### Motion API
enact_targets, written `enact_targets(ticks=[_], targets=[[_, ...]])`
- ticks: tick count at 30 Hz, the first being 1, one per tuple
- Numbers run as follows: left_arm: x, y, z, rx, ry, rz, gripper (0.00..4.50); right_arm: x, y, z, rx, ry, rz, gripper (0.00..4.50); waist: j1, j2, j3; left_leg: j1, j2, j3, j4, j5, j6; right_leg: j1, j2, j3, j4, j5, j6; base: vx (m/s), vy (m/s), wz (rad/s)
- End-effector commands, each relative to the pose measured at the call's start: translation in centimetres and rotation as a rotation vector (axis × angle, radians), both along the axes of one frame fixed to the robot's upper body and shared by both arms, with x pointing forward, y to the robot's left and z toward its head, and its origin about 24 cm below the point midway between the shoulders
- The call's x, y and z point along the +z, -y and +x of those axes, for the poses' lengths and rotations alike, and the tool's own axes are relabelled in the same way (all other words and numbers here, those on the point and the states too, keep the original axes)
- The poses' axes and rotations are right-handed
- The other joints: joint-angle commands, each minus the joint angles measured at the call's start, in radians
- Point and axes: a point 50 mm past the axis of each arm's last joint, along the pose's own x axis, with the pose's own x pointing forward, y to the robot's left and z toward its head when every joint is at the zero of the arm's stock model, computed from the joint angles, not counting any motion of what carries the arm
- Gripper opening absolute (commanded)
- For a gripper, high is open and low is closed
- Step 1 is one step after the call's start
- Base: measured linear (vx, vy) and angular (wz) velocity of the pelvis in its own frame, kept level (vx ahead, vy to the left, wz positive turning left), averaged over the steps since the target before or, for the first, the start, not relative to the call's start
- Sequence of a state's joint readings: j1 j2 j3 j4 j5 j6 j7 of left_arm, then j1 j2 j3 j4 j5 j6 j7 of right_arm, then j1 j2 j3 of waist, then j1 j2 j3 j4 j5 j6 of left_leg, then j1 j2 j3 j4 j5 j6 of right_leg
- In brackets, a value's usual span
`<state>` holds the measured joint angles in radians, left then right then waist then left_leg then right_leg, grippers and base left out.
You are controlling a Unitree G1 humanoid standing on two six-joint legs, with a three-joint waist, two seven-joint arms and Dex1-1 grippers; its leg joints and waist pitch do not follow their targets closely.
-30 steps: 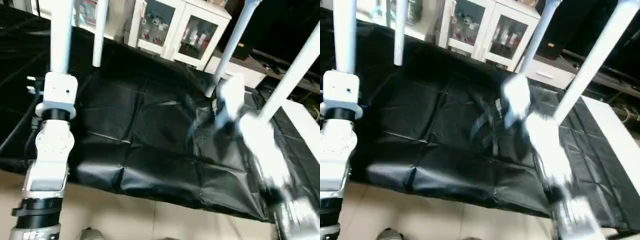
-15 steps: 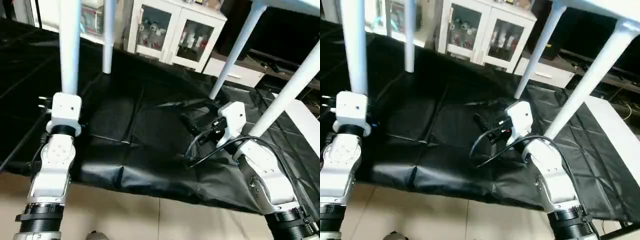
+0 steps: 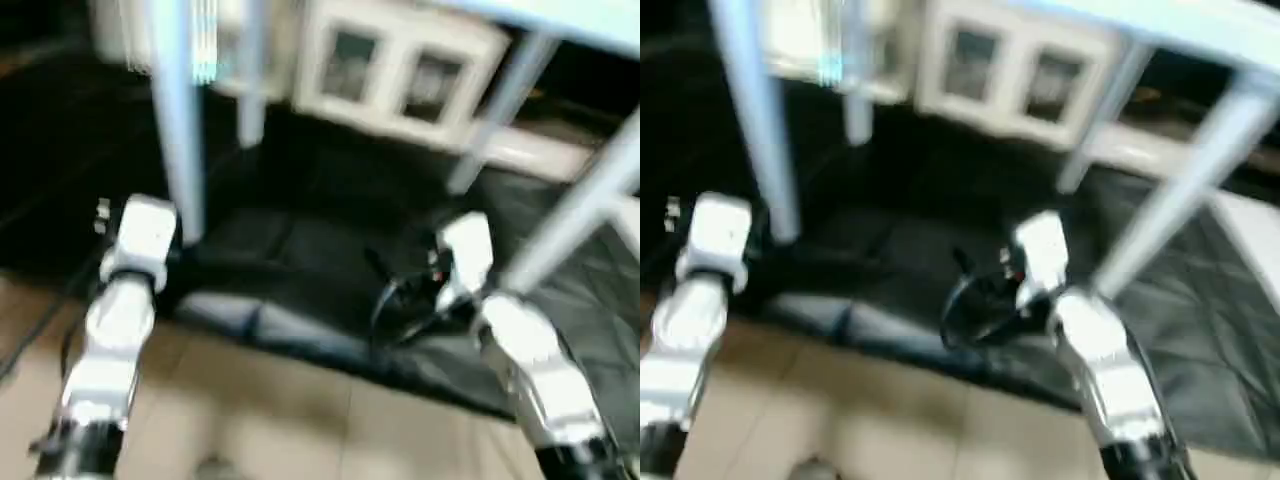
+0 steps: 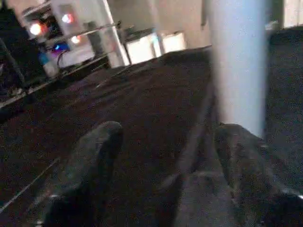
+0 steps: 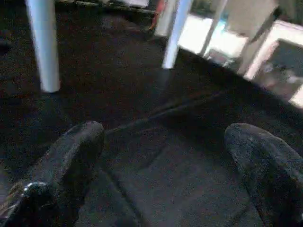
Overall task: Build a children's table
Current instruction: Flip table
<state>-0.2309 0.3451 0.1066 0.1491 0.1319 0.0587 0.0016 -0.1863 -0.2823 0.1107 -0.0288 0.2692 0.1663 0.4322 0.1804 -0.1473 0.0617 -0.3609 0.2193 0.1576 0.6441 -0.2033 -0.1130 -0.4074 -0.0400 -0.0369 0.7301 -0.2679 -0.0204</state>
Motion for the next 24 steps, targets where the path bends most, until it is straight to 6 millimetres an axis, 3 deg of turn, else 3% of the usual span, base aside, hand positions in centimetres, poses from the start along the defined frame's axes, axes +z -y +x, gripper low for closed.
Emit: enact_targets(ticks=[1,2,5,6,7,8,10,12,13,14,16,18,19,20,21,22,24], targets=[[1.4,1.4,-0.1,-0.092,0.082,-0.051,3.60,0.5,1.1,-0.4,-0.041,0.014,0.036,4.50,-0.024,0.044,-0.057,0.040,0.023,-0.005,-0.091,-0.287,-0.050,0.014,-0.063,0.043,-0.126,-0.066,-0.087,0.000,0.000,0.00],[1.4,1.5,-0.3,-0.102,0.093,-0.061,3.60,0.5,1.1,-0.6,-0.042,0.014,0.048,4.50,-0.026,0.045,-0.058,0.034,0.023,-0.005,-0.100,-0.296,-0.051,0.027,-0.070,0.039,-0.135,-0.069,-0.095,0.000,0.000,0.00],[1.8,2.9,-1.5,-0.216,0.119,-0.163,3.60,0.8,1.5,-1.5,-0.067,0.034,0.110,4.50,-0.037,0.054,-0.051,0.027,0.024,-0.011,-0.113,-0.350,-0.060,0.035,-0.085,0.041,-0.152,-0.167,-0.091,-0.004,0.053,-0.01],[1.8,3.2,-1.7,-0.239,0.115,-0.195,3.60,0.8,1.6,-1.8,-0.081,0.038,0.120,4.50,-0.044,0.048,-0.055,0.023,0.025,-0.012,-0.115,-0.354,-0.061,0.042,-0.087,0.040,-0.157,-0.186,-0.085,0.000,0.057,-0.05],[1.7,3.6,-1.9,-0.260,0.105,-0.224,3.60,0.7,1.9,-2.1,-0.107,0.040,0.135,4.50,-0.051,0.059,-0.055,0.020,0.023,-0.012,-0.118,-0.356,-0.063,0.041,-0.086,0.041,-0.161,-0.188,-0.081,0.006,0.051,-0.05],[1.6,3.8,-2.0,-0.265,0.099,-0.235,3.60,0.5,2.2,-2.4,-0.134,0.039,0.143,4.50,-0.056,0.061,-0.056,0.018,0.024,-0.013,-0.120,-0.348,-0.061,0.043,-0.086,0.040,-0.160,-0.175,-0.080,0.006,0.051,-0.05],[1.3,4.3,-2.3,-0.280,0.082,-0.276,3.60,0.0,3.0,-3.0,-0.219,0.018,0.150,4.50,-0.061,0.082,-0.056,0.011,0.020,-0.015,-0.123,-0.330,-0.064,0.049,-0.085,0.040,-0.161,-0.140,-0.074,0.000,0.000,0.00],[1.2,4.7,-2.7,-0.284,0.080,-0.290,3.60,-0.6,4.1,-3.6,-0.317,-0.006,0.134,4.50,-0.067,0.070,-0.055,0.018,0.019,-0.010,-0.121,-0.352,-0.060,0.045,-0.082,0.041,-0.169,-0.150,-0.070,0.000,0.000,0.00],[1.0,4.6,-2.9,-0.267,0.060,-0.306,3.60,-0.8,4.3,-3.9,-0.346,-0.010,0.121,4.50,-0.071,0.099,-0.057,0.019,0.017,-0.013,-0.121,-0.360,-0.061,0.046,-0.084,0.043,-0.169,-0.156,-0.073,0.000,0.000,0.00],[0.8,4.5,-3.1,-0.254,0.044,-0.319,3.60,-0.9,4.4,-4.1,-0.360,-0.012,0.114,4.50,-0.080,0.084,-0.057,0.012,0.018,-0.011,-0.121,-0.328,-0.055,0.053,-0.081,0.042,-0.169,-0.120,-0.076,0.000,0.000,0.00],[0.2,4.1,-4.1,-0.189,0.017,-0.364,3.60,-1.4,4.7,-4.9,-0.394,-0.071,0.102,4.50,-0.084,0.088,-0.056,0.014,0.016,-0.010,-0.121,-0.335,-0.045,0.054,-0.078,0.044,-0.172,-0.141,-0.071,0.000,0.000,0.00],[-0.3,3.9,-5.0,-0.146,0.010,-0.368,3.60,-1.8,4.9,-5.3,-0.423,-0.112,0.082,4.50,-0.090,0.081,-0.056,0.008,0.009,-0.009,-0.119,-0.311,-0.022,0.058,-0.078,0.047,-0.176,-0.171,-0.058,0.000,0.000,0.00],[-0.6,3.8,-5.3,-0.121,0.010,-0.350,3.60,-1.9,5.0,-5.3,-0.456,-0.117,0.072,4.50,-0.096,0.090,-0.057,0.004,0.008,-0.009,-0.119,-0.288,-0.014,0.058,-0.079,0.049,-0.181,-0.176,-0.048,0.000,0.000,0.00],[-0.8,3.8,-5.4,-0.109,0.010,-0.332,3.60,-2.1,5.2,-5.3,-0.494,-0.120,0.057,4.50,-0.099,0.088,-0.054,-0.001,0.006,-0.010,-0.122,-0.281,-0.013,0.057,-0.076,0.045,-0.184,-0.225,-0.028,0.000,0.000,0.00],[-0.9,3.8,-5.5,-0.100,0.010,-0.311,3.60,-2.2,5.5,-5.3,-0.533,-0.122,0.043,4.50,-0.098,0.085,-0.056,0.004,0.005,-0.007,-0.118,-0.283,-0.011,0.053,-0.077,0.047,-0.189,-0.249,-0.017,0.000,0.000,0.00],[-0.9,3.9,-5.5,-0.102,0.010,-0.311,3.60,-2.3,5.5,-5.3,-0.535,-0.120,0.040,4.50,-0.095,0.092,-0.058,0.011,0.007,-0.008,-0.116,-0.280,-0.010,0.046,-0.078,0.050,-0.191,-0.253,-0.012,0.000,0.000,0.00],[-1.2,4.6,-5.4,-0.141,0.001,-0.307,3.60,-2.4,5.8,-5.3,-0.581,-0.088,-0.003,4.50,-0.096,0.081,-0.056,0.008,0.008,-0.008,-0.119,-0.264,-0.009,0.048,-0.074,0.048,-0.189,-0.226,-0.011,0.000,0.000,0.00]])
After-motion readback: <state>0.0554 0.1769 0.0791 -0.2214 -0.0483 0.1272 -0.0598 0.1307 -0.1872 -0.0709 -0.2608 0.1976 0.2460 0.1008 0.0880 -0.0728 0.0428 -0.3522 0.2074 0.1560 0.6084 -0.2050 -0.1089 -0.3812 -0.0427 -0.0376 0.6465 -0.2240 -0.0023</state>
